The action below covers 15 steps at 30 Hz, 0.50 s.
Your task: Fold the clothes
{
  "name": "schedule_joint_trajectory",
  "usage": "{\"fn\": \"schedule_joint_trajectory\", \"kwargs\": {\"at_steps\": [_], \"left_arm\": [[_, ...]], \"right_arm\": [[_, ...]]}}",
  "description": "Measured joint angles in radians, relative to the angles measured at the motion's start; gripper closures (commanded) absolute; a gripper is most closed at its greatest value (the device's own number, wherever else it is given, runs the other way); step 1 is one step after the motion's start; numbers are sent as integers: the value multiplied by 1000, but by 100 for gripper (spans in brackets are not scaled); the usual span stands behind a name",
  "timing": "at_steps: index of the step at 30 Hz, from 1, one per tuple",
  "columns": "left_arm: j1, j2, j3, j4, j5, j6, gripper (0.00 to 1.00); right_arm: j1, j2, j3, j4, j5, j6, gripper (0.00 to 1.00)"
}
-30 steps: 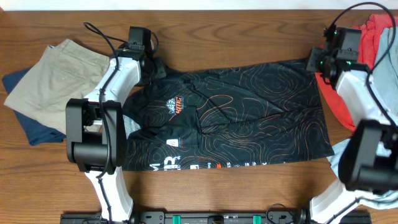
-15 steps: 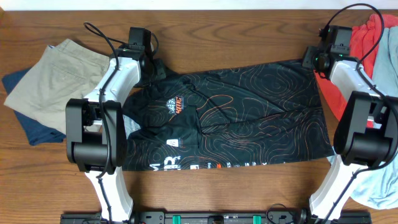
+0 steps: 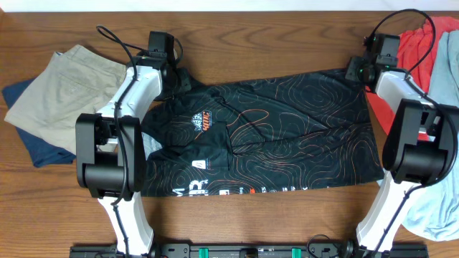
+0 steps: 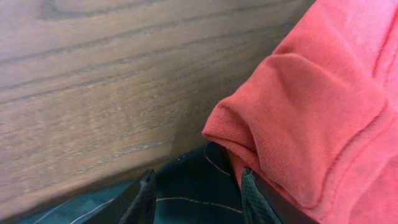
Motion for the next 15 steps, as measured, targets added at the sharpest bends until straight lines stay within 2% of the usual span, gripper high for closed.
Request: {"fn": "schedule_joint_trajectory", "kwargs": {"at_steps": [10, 13, 15], "left_arm": [[0, 0, 0, -5, 0, 0, 94], [0, 0, 0, -8, 0, 0, 94], [0, 0, 0, -11, 0, 0, 94]], "right_arm": [[6, 29, 1, 39, 2, 0, 56], [14, 32, 3, 43, 3, -1, 66], [20, 40, 6, 50, 4, 0, 79]]}}
